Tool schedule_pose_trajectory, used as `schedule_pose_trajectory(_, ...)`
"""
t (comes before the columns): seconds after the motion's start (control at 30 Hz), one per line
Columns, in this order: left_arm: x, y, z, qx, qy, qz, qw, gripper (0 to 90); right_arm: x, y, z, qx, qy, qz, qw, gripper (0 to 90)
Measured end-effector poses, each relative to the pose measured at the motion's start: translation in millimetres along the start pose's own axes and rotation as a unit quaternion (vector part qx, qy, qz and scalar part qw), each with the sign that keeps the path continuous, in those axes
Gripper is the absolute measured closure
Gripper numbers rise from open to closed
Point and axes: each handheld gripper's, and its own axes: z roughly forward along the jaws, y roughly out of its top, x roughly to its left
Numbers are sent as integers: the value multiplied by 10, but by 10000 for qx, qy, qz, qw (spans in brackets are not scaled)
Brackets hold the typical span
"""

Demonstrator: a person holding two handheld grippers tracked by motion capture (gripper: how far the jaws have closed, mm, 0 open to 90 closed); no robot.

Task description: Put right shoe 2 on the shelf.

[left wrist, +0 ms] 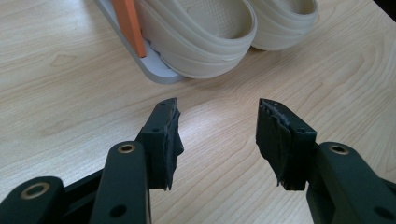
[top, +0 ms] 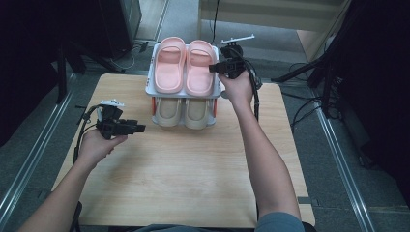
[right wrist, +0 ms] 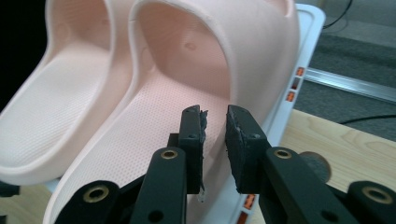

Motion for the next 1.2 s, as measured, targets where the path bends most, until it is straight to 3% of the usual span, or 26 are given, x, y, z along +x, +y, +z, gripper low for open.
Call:
schedule_pose_trajectory(0.17, -4, 1, 3, 9, 2, 17, 10000, 493, 59, -10, 5, -16, -89, -214, 9997, 766)
schedule_pose_trajectory(0.27, -1, 0, 3, 0, -6, -3, 10000, 493, 23, -23, -4, -18, -50, -109, 9999, 753)
schedule_pose_trajectory(0.43, 18, -1, 30, 51, -21, -32, 10000, 492, 29, -64, -71, -135, -50, -273, 9995, 733)
schedule_pose_trajectory(0.67, 16, 5, 1, 1, 4, -102, 9999, 492, 47, -153, -215, -294, 145, -453, 9984, 708)
schedule_pose_trajectory(0.83, -6, -7, -26, -87, 13, -74, 9999, 491, 56, -260, -351, -457, 266, -543, 9971, 703)
schedule_pose_trajectory(1.2, -19, -30, -20, -48, 4, -69, 10000, 486, 36, -572, -624, -515, 413, -734, 9951, 695)
